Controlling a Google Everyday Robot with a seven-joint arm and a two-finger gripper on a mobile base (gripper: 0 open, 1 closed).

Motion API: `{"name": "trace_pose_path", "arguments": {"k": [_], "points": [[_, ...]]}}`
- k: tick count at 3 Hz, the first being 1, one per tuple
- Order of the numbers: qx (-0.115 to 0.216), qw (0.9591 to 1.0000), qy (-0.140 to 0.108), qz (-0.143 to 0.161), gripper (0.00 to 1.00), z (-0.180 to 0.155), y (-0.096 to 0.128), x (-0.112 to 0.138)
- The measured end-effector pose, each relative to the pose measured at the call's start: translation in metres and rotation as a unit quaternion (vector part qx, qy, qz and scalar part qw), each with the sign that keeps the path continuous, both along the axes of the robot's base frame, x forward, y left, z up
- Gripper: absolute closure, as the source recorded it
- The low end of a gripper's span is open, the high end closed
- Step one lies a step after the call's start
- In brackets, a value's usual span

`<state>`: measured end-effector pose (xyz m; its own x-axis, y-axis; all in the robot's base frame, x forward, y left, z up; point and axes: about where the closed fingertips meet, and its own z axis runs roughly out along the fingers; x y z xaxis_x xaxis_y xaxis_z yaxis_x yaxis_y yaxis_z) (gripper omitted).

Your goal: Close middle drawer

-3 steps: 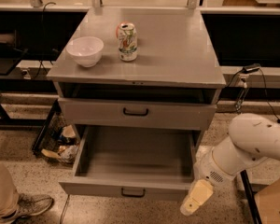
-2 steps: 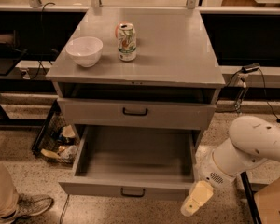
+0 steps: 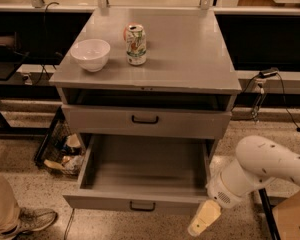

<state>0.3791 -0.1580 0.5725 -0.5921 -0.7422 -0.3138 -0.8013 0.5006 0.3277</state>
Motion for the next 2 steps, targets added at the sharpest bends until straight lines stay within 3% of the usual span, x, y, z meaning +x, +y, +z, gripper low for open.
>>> {"name": "trace_pose_path", "arguments": {"k": [1, 2], "points": [[0.002, 0.999, 0.008, -0.043, 0.26, -0.043, -0.009, 0.0], [0.006, 0.9979, 0.008, -0.064, 0.49, -0.064, -0.013, 0.002]]}}
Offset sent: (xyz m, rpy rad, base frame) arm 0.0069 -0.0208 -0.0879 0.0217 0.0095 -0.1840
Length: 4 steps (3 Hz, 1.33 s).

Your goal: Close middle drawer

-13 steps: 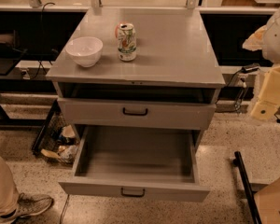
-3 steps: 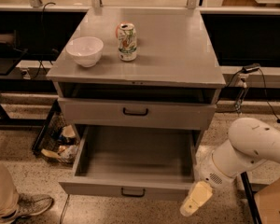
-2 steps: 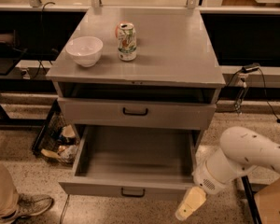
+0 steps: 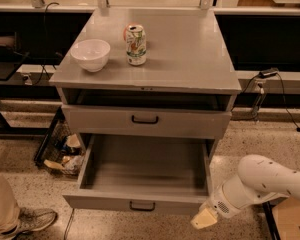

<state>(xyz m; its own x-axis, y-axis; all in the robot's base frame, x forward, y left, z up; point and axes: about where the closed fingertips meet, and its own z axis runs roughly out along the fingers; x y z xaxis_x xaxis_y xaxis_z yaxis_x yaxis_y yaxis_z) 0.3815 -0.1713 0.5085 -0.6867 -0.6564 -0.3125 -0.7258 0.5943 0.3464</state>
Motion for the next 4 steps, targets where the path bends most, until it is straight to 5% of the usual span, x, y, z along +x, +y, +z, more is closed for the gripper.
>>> {"name": "trace_pose_path", "arguments": {"k": [2, 3, 4], "points": [[-0.028, 0.9987, 0.024, -0.035, 0.96, -0.072, 0.011, 0.02], [-0.028, 0.9971, 0.013, -0.069, 1.0, -0.11, 0.014, 0.038], [-0.028, 0.9971, 0.013, -0.069, 1.0, -0.11, 0.014, 0.038]]}}
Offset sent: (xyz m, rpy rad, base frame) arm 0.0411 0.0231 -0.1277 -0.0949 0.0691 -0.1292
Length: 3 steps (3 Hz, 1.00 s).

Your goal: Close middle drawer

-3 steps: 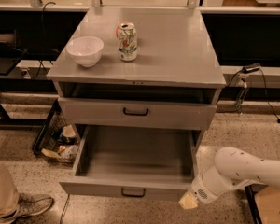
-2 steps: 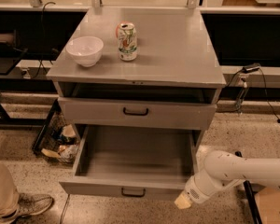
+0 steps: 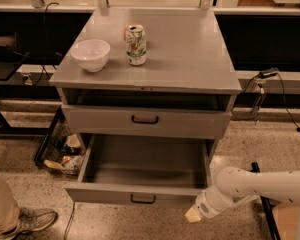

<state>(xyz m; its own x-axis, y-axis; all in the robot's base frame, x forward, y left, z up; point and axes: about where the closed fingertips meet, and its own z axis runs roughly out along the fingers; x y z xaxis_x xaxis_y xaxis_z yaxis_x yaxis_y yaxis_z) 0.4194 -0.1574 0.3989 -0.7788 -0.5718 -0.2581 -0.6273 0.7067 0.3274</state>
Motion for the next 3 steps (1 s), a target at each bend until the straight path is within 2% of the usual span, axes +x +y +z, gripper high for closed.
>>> {"name": "trace_pose_path", "arguments": {"k": [1, 2, 3], "points": [[0.02, 0.9994, -0.027, 0.01, 1.0, -0.003, 0.004, 0.008], [0.055, 0.9945, -0.081, 0.037, 1.0, -0.004, 0.02, 0.035], [0.064, 0.9905, -0.111, 0.05, 1.0, 0.001, 0.028, 0.055]]}}
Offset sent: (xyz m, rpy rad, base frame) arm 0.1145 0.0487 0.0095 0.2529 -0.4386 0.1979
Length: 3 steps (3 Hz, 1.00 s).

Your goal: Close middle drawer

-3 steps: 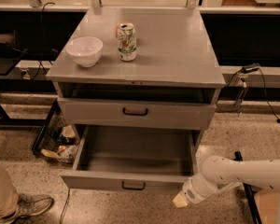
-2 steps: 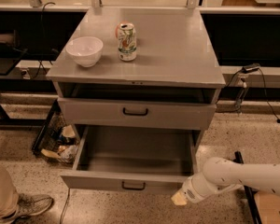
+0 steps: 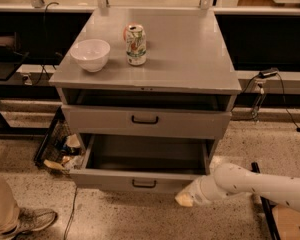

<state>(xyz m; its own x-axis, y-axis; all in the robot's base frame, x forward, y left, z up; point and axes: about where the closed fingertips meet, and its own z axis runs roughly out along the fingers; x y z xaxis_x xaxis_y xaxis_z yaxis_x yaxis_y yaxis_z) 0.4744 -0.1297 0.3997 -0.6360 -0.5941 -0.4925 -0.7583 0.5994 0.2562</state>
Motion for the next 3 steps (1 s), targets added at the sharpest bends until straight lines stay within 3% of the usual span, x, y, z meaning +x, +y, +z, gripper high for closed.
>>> {"name": "trace_pose_path", "arguments": {"k": [1, 2, 3], "points": [[0.017, 0.9956, -0.086, 0.033, 1.0, 0.019, 0.022, 0.057], [0.017, 0.9956, -0.086, 0.033, 1.0, 0.019, 0.022, 0.057], [0.005, 0.9917, -0.122, 0.041, 1.0, 0.012, 0.011, 0.07]]}}
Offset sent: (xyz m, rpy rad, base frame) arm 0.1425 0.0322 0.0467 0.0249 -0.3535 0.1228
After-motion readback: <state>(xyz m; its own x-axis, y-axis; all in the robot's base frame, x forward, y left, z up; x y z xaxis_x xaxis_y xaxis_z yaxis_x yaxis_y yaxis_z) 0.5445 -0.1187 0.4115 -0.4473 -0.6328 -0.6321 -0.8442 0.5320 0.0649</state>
